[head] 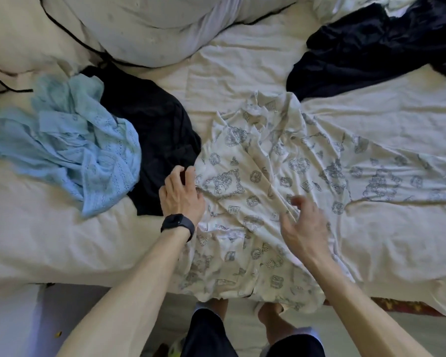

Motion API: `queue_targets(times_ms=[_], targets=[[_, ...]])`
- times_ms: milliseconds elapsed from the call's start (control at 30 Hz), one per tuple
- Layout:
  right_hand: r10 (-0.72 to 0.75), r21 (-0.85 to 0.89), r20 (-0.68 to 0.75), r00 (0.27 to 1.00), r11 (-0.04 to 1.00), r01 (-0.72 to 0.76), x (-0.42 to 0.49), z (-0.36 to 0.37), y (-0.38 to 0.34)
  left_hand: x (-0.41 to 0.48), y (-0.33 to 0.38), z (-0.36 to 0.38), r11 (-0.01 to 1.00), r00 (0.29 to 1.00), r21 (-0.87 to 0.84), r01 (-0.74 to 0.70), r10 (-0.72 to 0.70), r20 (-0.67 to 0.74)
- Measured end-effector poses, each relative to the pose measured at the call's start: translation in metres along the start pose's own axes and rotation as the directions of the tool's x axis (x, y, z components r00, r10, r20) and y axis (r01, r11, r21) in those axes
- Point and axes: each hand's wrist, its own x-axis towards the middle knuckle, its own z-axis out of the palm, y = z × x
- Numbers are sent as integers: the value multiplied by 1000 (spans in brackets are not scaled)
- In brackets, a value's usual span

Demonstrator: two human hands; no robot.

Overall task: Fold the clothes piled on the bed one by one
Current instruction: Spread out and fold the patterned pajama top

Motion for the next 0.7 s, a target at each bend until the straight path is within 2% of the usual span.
queue_targets(times_ms=[67, 133, 233, 367, 467, 533, 633, 700], targets=[[-110, 74, 95, 989, 992, 103, 38, 19, -48, 24, -11, 2, 996, 995, 51, -76, 72, 68], [-185, 109, 163, 969, 980, 169, 80, 39, -92, 38, -23, 4, 991, 985, 23, -128, 125, 118], [-125, 104, 245, 961, 989, 102, 139, 62, -143, 46, -44, 4, 986, 977, -108, -126, 142, 160], [-51, 227, 300, 953, 974, -19, 188, 82, -170, 44, -72, 10, 925, 968, -365, 101, -6, 253], [-8, 189, 293, 956, 981, -49, 206, 87, -187, 47, -87, 18, 756, 915, -563, 332, -113, 388], [31, 249, 333, 942, 961, -120, 215, 90, -199, 54, -94, 21, 671, 884, -615, 413, -132, 449], [20, 399, 298, 954, 906, -143, 221, 97, -210, 63, -102, 22, 630, 846, -618, 470, -124, 518], [5, 354, 287, 958, 929, -111, 217, 102, -206, 66, -104, 22, 599, 819, -622, 505, -104, 564]])
